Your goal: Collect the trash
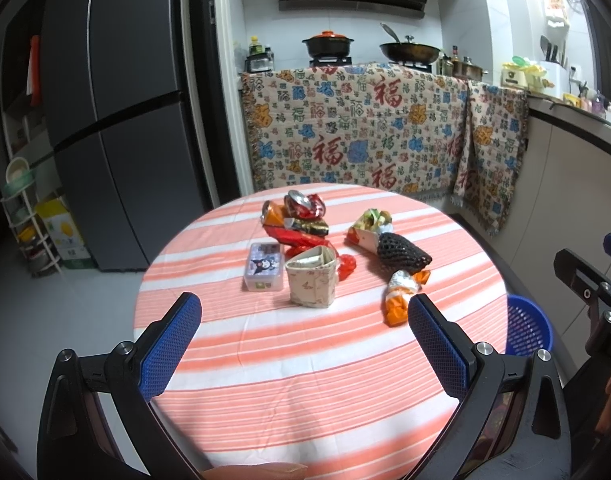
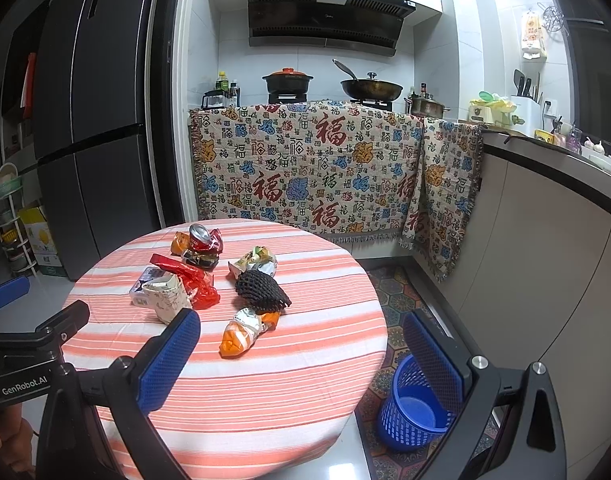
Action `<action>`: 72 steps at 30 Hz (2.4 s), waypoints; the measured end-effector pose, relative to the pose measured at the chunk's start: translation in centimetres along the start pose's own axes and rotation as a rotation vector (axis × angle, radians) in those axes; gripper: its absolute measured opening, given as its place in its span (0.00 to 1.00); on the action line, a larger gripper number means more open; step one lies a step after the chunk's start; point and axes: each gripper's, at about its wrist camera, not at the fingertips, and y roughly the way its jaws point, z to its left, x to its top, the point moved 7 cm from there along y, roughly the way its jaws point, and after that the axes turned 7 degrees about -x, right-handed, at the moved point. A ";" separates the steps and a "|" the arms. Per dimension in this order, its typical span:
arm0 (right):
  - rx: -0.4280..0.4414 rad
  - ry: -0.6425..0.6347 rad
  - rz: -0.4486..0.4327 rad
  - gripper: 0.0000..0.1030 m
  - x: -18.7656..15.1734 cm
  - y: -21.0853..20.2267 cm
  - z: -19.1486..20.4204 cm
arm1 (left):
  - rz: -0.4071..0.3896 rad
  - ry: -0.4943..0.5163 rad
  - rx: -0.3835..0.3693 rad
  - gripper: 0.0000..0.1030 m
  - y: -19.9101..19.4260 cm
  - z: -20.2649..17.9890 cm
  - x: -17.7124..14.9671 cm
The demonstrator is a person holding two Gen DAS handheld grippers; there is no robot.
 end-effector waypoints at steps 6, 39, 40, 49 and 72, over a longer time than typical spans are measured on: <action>-0.002 0.003 0.002 1.00 0.0 0.1 0.0 | 0.007 -0.005 0.003 1.00 0.5 0.2 -0.6; 0.194 0.032 0.423 0.99 -8.7 20.5 9.3 | 0.187 0.115 -0.198 0.99 18.0 3.1 -3.3; 0.200 0.033 0.444 0.99 -8.9 21.5 9.9 | 0.181 0.124 -0.205 0.99 18.3 3.1 -3.0; 0.183 -0.056 0.451 0.70 -8.8 23.0 8.6 | 0.189 0.148 -0.364 0.98 21.3 1.7 -1.6; 0.164 -0.169 0.417 0.93 -8.8 25.5 4.6 | 0.362 0.149 -0.289 0.66 23.9 1.5 -5.4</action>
